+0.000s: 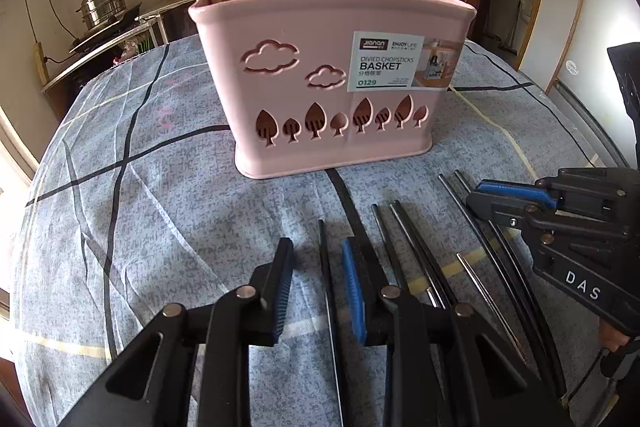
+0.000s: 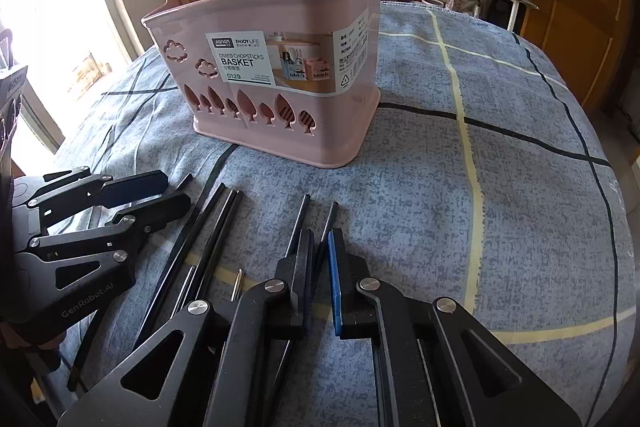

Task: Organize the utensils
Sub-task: 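Grasp a dark chopstick with the left tool while the right tool grasps another dark chopstick, then lift both dark chopsticks and carry them above the pink basket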

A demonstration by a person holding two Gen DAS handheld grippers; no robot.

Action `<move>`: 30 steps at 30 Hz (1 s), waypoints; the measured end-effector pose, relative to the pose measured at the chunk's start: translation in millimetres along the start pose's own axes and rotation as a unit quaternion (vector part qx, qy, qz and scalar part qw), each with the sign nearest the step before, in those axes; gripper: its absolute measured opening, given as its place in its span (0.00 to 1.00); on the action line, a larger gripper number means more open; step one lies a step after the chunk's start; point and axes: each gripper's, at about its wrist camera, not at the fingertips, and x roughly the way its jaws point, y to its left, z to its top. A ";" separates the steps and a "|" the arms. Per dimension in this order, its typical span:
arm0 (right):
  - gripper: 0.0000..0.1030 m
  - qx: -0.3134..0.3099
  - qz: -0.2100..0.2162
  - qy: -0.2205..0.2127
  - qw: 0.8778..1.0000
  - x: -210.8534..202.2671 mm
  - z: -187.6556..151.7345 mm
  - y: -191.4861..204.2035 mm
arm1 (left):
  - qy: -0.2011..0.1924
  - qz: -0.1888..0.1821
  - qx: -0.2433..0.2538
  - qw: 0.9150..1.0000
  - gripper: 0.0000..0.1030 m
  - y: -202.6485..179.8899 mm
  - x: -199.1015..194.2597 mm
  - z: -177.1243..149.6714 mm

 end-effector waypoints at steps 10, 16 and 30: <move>0.06 0.016 0.024 -0.030 0.999 -30.6 4.1 -4.5 | 0.007 -0.039 -0.022 0.999 0.05 -0.9 -13.9 1.0; 0.06 0.015 0.028 -0.073 0.997 -68.5 8.3 -6.7 | -0.031 -0.049 -0.022 0.998 0.05 0.4 -49.5 7.9; 0.05 0.006 0.028 -0.168 0.985 -144.3 22.8 -1.9 | -0.138 -0.055 -0.014 0.989 0.05 14.4 -146.2 31.9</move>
